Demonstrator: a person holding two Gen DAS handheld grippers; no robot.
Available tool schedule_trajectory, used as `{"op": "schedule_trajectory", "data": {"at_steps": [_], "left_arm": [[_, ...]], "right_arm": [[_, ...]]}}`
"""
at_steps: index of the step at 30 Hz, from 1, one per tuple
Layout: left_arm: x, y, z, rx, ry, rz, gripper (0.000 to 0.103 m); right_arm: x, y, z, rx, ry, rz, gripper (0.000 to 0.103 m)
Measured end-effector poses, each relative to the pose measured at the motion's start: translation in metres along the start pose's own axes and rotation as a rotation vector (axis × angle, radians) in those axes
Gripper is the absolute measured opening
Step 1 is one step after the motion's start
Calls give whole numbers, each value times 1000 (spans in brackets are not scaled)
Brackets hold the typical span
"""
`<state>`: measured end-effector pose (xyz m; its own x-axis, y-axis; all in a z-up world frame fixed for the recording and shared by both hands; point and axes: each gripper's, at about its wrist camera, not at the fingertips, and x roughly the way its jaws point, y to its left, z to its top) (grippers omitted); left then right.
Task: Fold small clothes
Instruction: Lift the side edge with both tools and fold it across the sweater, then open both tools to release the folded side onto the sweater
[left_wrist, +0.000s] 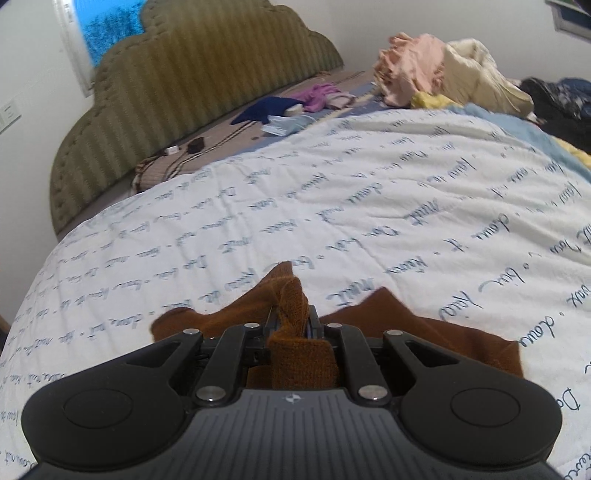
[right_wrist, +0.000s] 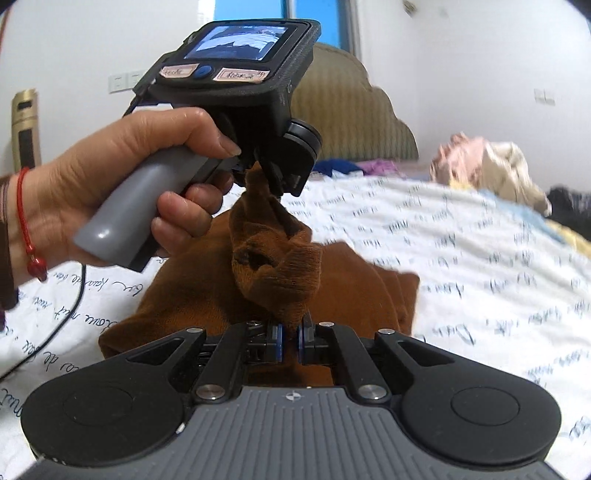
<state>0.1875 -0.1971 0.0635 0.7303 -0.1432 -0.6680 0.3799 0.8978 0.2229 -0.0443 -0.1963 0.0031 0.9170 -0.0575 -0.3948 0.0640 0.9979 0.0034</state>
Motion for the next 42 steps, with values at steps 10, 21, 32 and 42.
{"op": "schedule_trajectory", "data": {"at_steps": [10,21,32,42], "left_arm": [[6,-42,3,55,16,-47,12],[14,-60,4,81,51,-85,17],[4,-52,12,34,47,-131,51],[-18,-20,19,-50,-33,-63,69]], "right_arm": [[-7,-20,-9,104,28,25,8],[-8,-42,-14,208,60,38,8],[-1,-45,-13,202,78,32,8],[4,-58,-11,270,95,57,19]]}}
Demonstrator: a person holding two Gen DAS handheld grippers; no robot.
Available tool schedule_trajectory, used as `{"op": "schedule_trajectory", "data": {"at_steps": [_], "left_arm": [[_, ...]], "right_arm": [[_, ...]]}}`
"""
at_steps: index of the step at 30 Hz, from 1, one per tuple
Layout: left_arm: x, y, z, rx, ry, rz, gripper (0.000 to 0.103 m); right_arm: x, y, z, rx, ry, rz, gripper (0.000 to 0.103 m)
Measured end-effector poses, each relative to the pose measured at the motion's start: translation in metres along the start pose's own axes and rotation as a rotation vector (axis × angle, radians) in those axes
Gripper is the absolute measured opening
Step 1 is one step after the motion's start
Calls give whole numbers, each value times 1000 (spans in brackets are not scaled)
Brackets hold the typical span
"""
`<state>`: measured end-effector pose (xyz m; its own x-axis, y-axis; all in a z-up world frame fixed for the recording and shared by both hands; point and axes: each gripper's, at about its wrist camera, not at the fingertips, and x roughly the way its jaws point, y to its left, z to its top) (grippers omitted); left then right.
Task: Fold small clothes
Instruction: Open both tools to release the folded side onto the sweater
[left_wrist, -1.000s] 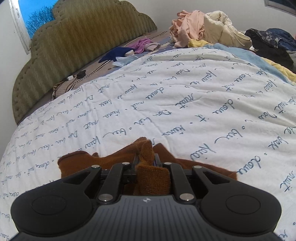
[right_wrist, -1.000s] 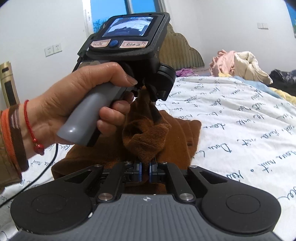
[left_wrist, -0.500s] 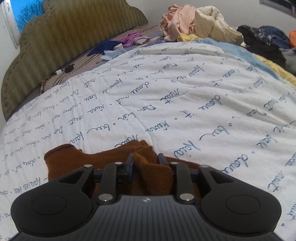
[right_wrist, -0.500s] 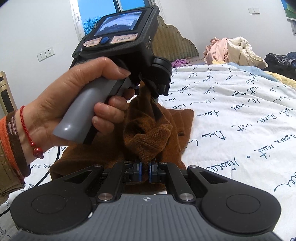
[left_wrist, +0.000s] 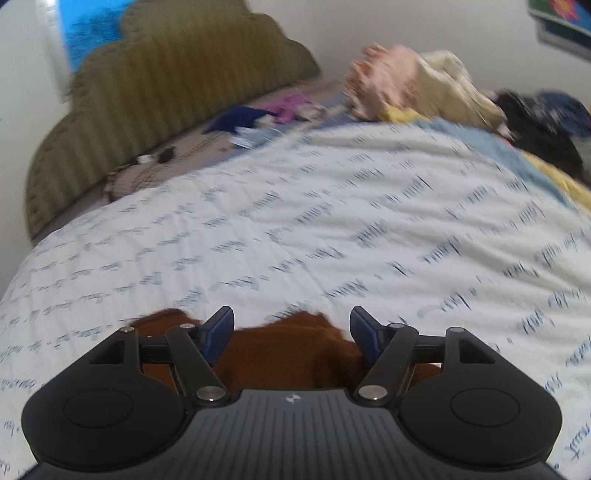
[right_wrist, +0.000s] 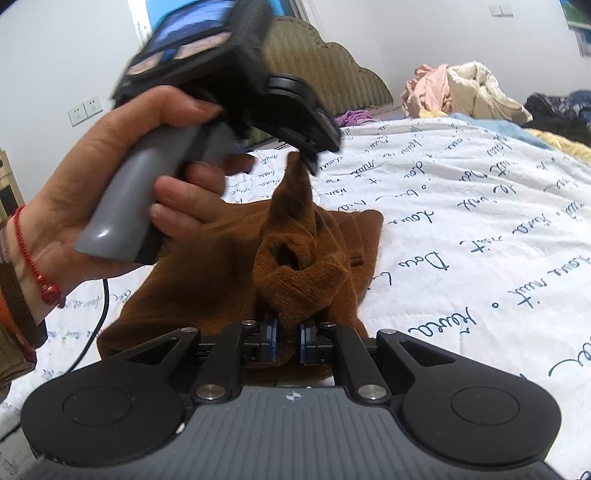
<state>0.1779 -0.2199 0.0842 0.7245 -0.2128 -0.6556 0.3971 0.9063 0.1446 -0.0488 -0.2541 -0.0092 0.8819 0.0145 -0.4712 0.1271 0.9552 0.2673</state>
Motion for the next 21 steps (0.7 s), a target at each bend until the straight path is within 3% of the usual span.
{"op": "schedule_trajectory", "data": {"at_steps": [4,7,10,12,13,19,21], "left_arm": [[-21,38,-8,-74,-27,63,70],[-37,58,-29,-75,-42,110,71],[-53,70,-60,-61,-50,146,71],[-61,77,-82,-70,-37,151,71],[-64,80,-92,-78,-28,146,71],[-69,83,-140,-64,20,161,71],[-71,82,-152,-53,18,157,71]], "right_arm": [[1,-13,5,67,10,37,29],[3,-19,12,94,8,50,34],[8,-29,19,127,-2,55,34],[12,-35,21,151,0,60,20],[16,-37,22,151,4,57,20],[23,-41,24,170,30,65,19],[20,-42,24,176,24,65,25]]}}
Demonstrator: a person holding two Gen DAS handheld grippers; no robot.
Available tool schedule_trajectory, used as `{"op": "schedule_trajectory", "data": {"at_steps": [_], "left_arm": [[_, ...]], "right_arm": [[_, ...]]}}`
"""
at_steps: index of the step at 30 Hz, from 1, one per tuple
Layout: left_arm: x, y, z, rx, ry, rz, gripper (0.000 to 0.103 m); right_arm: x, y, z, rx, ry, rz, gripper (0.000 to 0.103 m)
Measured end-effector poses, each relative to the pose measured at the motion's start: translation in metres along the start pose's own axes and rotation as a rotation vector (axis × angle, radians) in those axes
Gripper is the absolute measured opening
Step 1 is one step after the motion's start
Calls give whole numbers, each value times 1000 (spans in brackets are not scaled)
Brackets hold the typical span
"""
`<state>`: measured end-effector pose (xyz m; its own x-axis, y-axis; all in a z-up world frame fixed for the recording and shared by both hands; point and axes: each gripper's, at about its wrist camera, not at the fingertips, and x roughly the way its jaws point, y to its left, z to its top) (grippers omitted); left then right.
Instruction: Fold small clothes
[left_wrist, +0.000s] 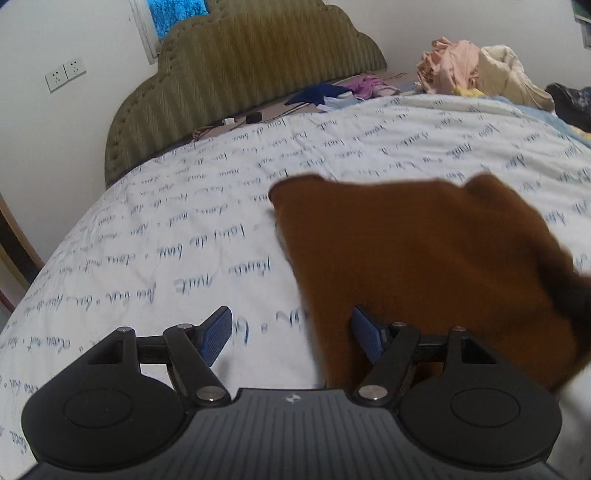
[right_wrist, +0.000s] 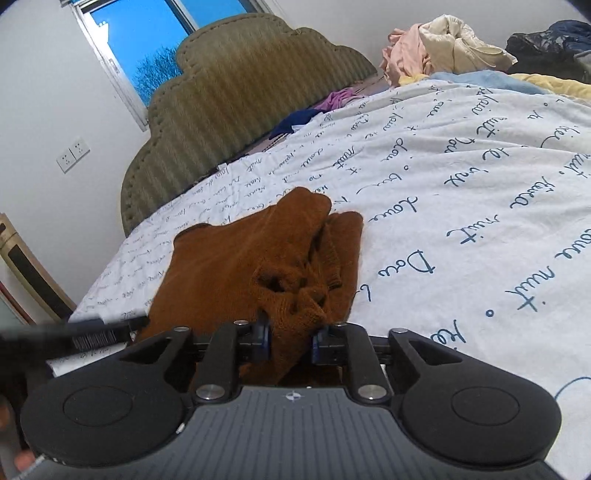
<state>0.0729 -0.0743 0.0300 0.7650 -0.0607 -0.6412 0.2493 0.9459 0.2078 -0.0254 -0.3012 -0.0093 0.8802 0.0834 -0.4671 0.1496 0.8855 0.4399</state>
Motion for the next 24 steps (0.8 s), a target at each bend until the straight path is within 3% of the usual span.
{"op": "schedule_trajectory", "data": {"at_steps": [3,6,13,24], "left_arm": [[-12,4,-8,-6,-32,9,72],[-19,11,-9,-36,-41,-30,81],[-16,4,-14,-15,-27,-21,80],[-12,5,-20,-35,-9,-33,81]], "right_arm": [[-8,7,0,-43,-25,-37,44],[-12,15,-2,-120,-32,-64,45],[-4,3,-5,-68,4,-60,45],[-5,1,-9,-84,18,-71,61]]}}
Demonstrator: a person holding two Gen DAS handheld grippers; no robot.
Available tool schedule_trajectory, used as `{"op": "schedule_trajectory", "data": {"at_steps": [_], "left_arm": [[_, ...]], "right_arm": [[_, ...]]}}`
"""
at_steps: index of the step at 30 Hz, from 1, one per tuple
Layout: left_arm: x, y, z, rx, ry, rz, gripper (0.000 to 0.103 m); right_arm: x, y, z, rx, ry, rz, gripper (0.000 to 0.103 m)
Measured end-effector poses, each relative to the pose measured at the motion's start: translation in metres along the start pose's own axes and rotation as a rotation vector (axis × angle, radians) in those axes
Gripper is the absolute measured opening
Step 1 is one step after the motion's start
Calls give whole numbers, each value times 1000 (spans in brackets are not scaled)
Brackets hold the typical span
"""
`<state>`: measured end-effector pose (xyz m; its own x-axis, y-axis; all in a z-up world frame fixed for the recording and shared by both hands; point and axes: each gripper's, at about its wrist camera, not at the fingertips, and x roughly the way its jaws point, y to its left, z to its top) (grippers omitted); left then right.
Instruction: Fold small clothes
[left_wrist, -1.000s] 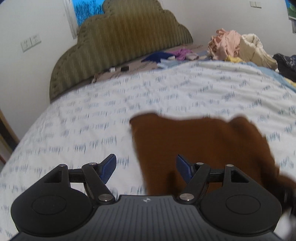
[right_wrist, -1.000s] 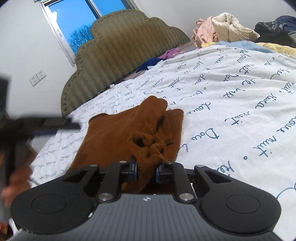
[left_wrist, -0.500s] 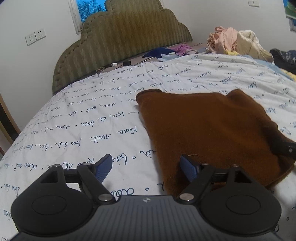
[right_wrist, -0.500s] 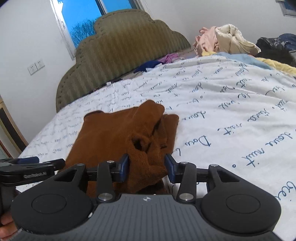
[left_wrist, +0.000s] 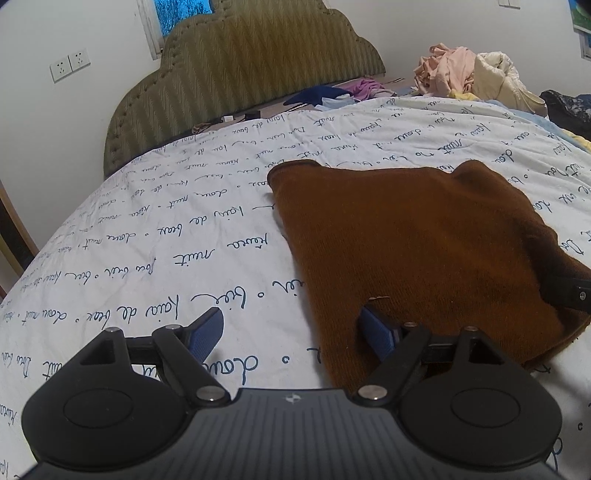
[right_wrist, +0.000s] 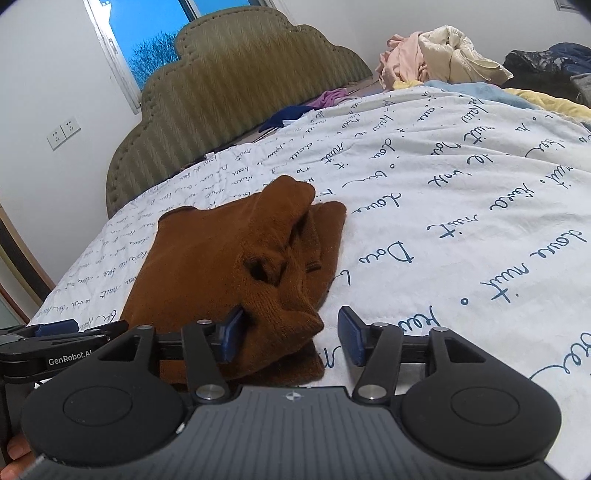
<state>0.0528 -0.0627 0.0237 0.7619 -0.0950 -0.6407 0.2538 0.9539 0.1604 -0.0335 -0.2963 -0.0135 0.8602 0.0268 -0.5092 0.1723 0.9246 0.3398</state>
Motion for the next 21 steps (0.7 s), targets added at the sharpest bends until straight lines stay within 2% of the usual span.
{"op": "schedule_trajectory", "data": {"at_steps": [2,4,6,8,10,11,13,14,15,16,18,21], "left_arm": [[0,3,0,-15,8,-24,81],[2,13,0,-59,29,-85,82],[7,27,-2,-141,74,-189,86],[18,46,-7,-262,148,-332,88],[27,58,-14,-370,191,-438,88],[27,60,-15,-386,192,-463,88],[28,57,-13,-381,203,-524,87],[28,55,-13,-385,210,-568,76],[29,51,-13,-385,223,-608,44],[31,48,-14,-380,247,-615,35],[31,47,-16,-383,241,-587,20],[24,59,-15,-423,198,-588,14]], "right_arm": [[0,0,2,-4,-1,-2,64],[1,-3,3,4,5,8,70],[4,-9,5,30,24,33,75],[10,-15,7,62,63,76,76],[16,-17,7,77,91,131,76],[19,-16,8,75,99,149,75],[25,-11,9,85,119,186,62],[29,-10,8,104,134,198,49],[34,-8,8,117,141,203,42],[37,-6,7,124,144,209,38],[39,-5,6,158,144,217,32],[36,-5,6,190,143,227,30]]}}
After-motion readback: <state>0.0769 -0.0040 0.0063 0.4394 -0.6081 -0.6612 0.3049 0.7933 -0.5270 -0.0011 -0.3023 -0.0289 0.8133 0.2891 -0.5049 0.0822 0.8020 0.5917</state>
